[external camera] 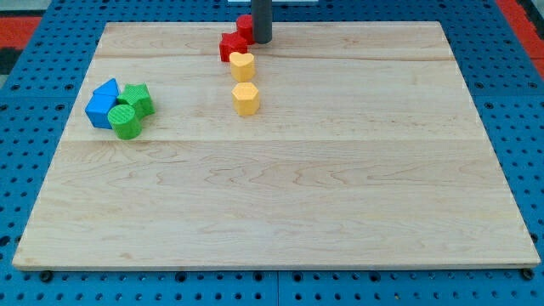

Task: Slightly push the red star to the bottom of the red circle

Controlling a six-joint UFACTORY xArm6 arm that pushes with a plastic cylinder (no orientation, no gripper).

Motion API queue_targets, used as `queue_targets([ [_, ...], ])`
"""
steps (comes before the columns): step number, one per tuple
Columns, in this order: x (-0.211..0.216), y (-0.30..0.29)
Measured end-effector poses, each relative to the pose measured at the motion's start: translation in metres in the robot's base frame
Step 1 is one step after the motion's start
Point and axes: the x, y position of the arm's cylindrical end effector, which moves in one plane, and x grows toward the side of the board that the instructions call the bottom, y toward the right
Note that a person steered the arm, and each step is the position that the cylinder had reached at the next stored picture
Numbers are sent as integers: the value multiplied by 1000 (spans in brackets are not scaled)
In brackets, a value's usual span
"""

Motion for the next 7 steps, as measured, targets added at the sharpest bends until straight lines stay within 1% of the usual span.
queue_targets([
  [1, 1, 45],
  [2, 63, 126],
  [3, 149, 167],
  [4, 247, 154],
  [5, 279, 68],
  [6, 234, 12],
  [7, 219, -76],
])
